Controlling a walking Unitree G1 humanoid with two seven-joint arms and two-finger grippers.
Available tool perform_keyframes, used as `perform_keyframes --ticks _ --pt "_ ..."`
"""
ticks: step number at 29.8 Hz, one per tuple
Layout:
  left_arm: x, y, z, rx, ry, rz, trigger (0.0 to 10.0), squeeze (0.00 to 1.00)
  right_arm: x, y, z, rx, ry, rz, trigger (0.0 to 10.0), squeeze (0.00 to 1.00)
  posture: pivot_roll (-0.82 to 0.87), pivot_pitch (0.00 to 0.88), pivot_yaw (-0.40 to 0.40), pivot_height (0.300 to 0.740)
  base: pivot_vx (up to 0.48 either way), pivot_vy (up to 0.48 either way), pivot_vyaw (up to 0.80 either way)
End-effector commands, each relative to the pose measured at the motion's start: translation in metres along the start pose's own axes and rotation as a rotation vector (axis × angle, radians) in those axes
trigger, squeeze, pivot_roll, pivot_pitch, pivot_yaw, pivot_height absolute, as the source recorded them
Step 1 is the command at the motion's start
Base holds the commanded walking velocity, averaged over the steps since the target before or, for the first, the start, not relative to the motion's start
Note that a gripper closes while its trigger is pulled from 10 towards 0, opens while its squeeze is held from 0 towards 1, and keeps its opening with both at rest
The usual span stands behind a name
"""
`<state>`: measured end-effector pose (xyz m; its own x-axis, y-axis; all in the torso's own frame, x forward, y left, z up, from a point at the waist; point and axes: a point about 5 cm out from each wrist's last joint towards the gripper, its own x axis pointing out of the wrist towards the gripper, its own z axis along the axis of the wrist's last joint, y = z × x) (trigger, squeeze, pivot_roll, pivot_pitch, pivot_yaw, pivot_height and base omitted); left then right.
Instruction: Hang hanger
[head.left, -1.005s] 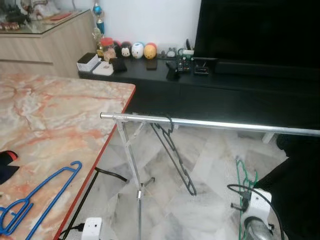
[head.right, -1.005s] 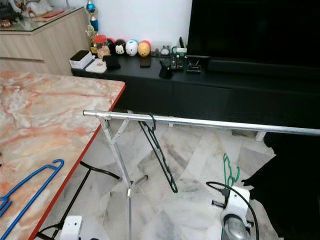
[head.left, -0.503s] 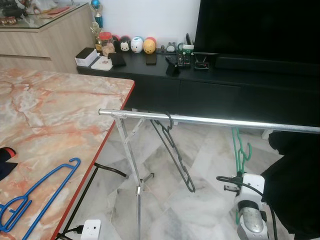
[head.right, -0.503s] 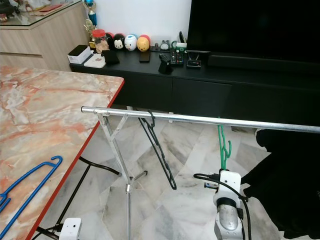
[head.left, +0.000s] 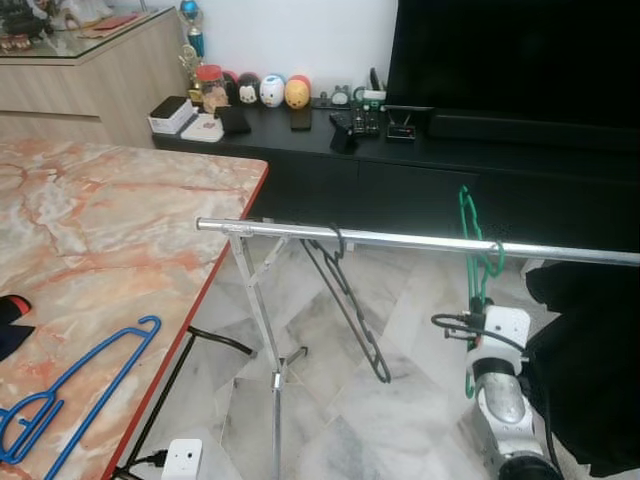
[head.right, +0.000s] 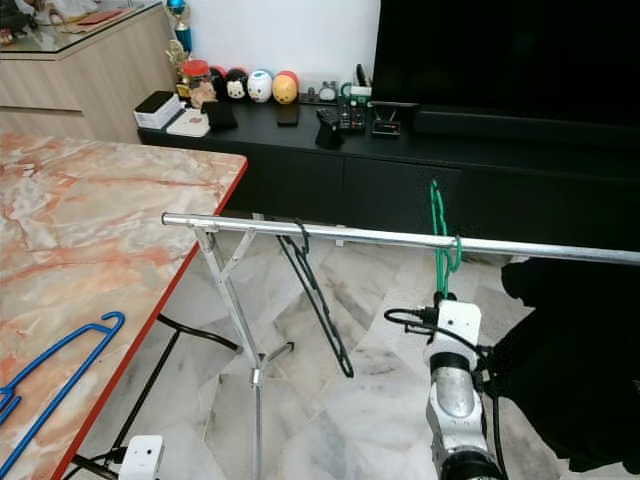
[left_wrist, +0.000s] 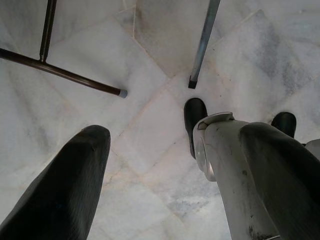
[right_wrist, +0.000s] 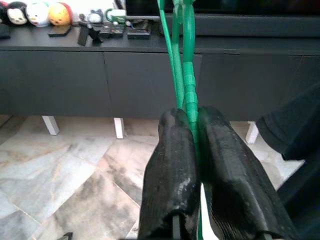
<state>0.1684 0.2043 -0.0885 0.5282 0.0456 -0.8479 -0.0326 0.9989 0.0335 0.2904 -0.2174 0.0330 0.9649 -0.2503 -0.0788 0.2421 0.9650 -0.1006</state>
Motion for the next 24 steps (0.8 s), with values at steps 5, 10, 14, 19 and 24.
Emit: perform_keyframes --ticks 5,10,14,19,24 --pt "-0.001 0.000 -0.004 0.019 0.018 -0.003 10.0 0.00 0.010 -0.002 0.007 0.054 0.027 -0.015 10.0 0.00 0.03 0.000 0.024 0.740 0.000 0.000 0.00" --pt "0.000 0.000 -0.004 0.018 0.017 -0.004 10.0 0.00 0.019 -0.003 0.016 0.051 0.031 0.001 10.0 0.00 0.03 0.000 0.028 0.740 0.000 0.000 0.00" --pt "0.000 -0.002 -0.005 0.018 0.019 -0.010 10.0 0.00 0.023 -0.003 0.018 0.060 0.040 0.012 10.0 0.00 0.03 0.000 0.027 0.740 0.000 0.000 0.00" --pt "0.000 -0.004 -0.005 0.019 0.020 -0.017 10.0 0.00 0.024 0.001 0.012 0.088 0.113 0.038 10.0 0.00 0.03 0.000 0.027 0.740 0.000 0.000 0.00" --pt "-0.001 -0.003 -0.009 0.019 0.032 -0.011 10.0 0.00 0.024 0.004 0.011 0.101 0.133 0.053 10.0 0.00 0.03 0.000 0.026 0.740 0.000 0.000 0.00"
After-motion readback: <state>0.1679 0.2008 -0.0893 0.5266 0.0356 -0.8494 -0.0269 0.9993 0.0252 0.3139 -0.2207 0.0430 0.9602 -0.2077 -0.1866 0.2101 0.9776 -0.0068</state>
